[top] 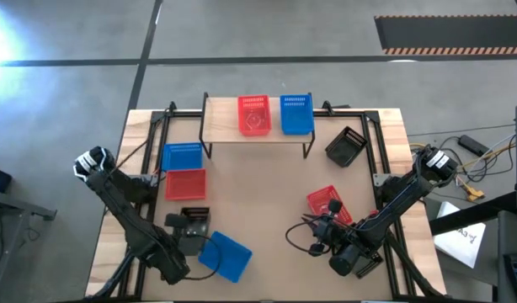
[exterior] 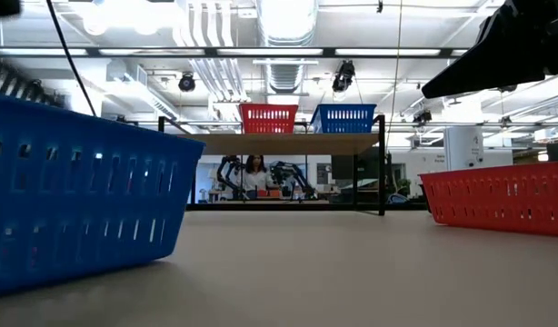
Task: Stack baskets on shelf by color
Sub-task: Put the bottom left black bin on the shelf
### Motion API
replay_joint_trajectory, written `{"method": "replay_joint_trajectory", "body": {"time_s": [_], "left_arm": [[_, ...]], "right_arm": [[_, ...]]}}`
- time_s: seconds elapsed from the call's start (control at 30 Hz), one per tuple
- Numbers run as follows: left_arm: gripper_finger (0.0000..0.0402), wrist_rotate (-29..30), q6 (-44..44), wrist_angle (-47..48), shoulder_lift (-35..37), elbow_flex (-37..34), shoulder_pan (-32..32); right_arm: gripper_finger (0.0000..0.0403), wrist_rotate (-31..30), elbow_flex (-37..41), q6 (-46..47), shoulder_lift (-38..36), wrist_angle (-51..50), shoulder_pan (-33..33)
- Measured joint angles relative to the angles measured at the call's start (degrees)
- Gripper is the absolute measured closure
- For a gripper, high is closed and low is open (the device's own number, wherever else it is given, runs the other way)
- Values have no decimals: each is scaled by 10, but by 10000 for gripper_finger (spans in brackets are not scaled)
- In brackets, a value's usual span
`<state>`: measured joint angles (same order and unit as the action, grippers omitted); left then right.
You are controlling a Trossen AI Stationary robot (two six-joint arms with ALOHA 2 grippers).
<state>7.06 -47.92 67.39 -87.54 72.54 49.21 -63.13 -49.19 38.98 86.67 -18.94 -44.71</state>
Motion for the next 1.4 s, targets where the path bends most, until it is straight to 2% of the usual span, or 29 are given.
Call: {"method": "replay_joint_trajectory", "body": {"time_s": [0.13, 0.23, 0.3, 0.4, 0.73, 0.9, 1.0, 1.1, 1.4], "left_arm": [[399, 60, 44, 70, 3, 92, -20], [399, 146, 93, 124, 3, 157, -46], [400, 199, 126, 148, 3, 192, -79], [400, 236, 187, 170, 4, 226, -154], [400, 233, 450, 170, 3, 237, -491], [400, 171, 546, 138, 3, 236, -619], [400, 145, 586, 108, -2, 234, -660], [400, 142, 607, 100, -13, 233, -681], [400, 143, 631, 95, -77, 230, -688]], "right_arm": [[364, 0, 0, 0, 0, 0, 0], [365, 0, 0, 0, 0, 0, 0], [365, 0, 0, 0, 0, 0, 0], [365, 0, 0, 0, 0, 2, 0], [365, 0, 0, 0, 0, 13, 0], [365, 0, 0, 0, 0, 15, 0], [365, 0, 0, 0, 0, 16, 0], [365, 0, 0, 0, 0, 17, 0], [365, 0, 0, -2, 0, 17, 0]]}}
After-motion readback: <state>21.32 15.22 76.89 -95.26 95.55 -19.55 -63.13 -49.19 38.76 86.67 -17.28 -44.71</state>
